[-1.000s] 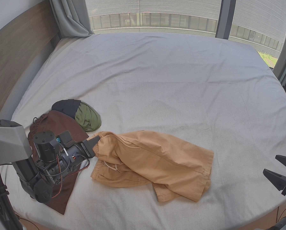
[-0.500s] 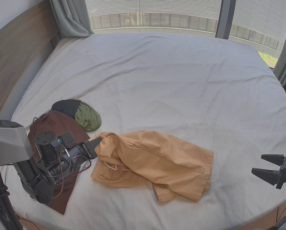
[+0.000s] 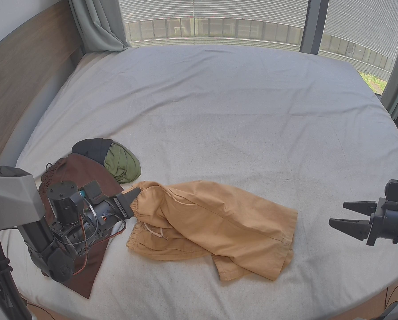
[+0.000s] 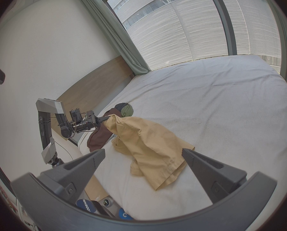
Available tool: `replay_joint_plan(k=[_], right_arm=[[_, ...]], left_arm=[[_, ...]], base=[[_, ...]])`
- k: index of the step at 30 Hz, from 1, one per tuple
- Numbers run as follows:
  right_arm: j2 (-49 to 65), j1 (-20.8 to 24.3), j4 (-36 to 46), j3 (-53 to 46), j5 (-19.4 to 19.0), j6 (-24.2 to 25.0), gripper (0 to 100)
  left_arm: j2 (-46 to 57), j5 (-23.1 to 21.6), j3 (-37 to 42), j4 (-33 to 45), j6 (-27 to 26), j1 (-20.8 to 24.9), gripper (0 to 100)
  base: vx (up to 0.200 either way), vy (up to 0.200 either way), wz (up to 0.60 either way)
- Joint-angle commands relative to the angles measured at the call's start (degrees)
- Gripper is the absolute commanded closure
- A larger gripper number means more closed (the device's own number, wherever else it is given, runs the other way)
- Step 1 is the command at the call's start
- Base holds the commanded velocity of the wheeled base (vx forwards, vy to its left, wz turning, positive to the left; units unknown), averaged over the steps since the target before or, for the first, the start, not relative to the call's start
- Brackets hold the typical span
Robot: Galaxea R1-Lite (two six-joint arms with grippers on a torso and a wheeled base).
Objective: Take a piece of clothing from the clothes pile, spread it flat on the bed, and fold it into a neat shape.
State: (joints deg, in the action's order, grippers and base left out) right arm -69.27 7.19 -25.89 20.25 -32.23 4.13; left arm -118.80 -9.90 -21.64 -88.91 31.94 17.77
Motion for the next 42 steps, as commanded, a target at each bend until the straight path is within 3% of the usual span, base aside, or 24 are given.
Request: replay_joint_plan(k=[1,10,20,37,42], right_arm=[[-8.2,1.8,-4.4,-1.3,-1.1,0.6,0],[-14.8,3.4,-9.9,-2.4,-1.5,5.7,0],[-21.6,3.2,-14.8,-3.7,-1.4,7.3,0],[-35.1,3.4,-27.5,-6.0,-1.3,15.3,0],[-36.9,3.3,-28.6,-6.0,-1.3,15.7,0]], left_arm=[[-0.3,0.1,-0.1,0.0,0.1,-0.1,100],[-0.6,0.2,-0.2,0.0,0.1,-0.5,100],[-1.8,0.2,-0.2,0.0,0.1,-1.3,100],[-2.4,0.2,0.2,0.0,0.1,-1.4,100],[-2.5,0.2,0.1,0.0,0.1,-2.0,100]], base=[[0.0,0.0,0.0],[0.0,0.0,0.0],[0.0,0.0,0.0],[0.0,0.0,0.0],[0.0,0.0,0.0]])
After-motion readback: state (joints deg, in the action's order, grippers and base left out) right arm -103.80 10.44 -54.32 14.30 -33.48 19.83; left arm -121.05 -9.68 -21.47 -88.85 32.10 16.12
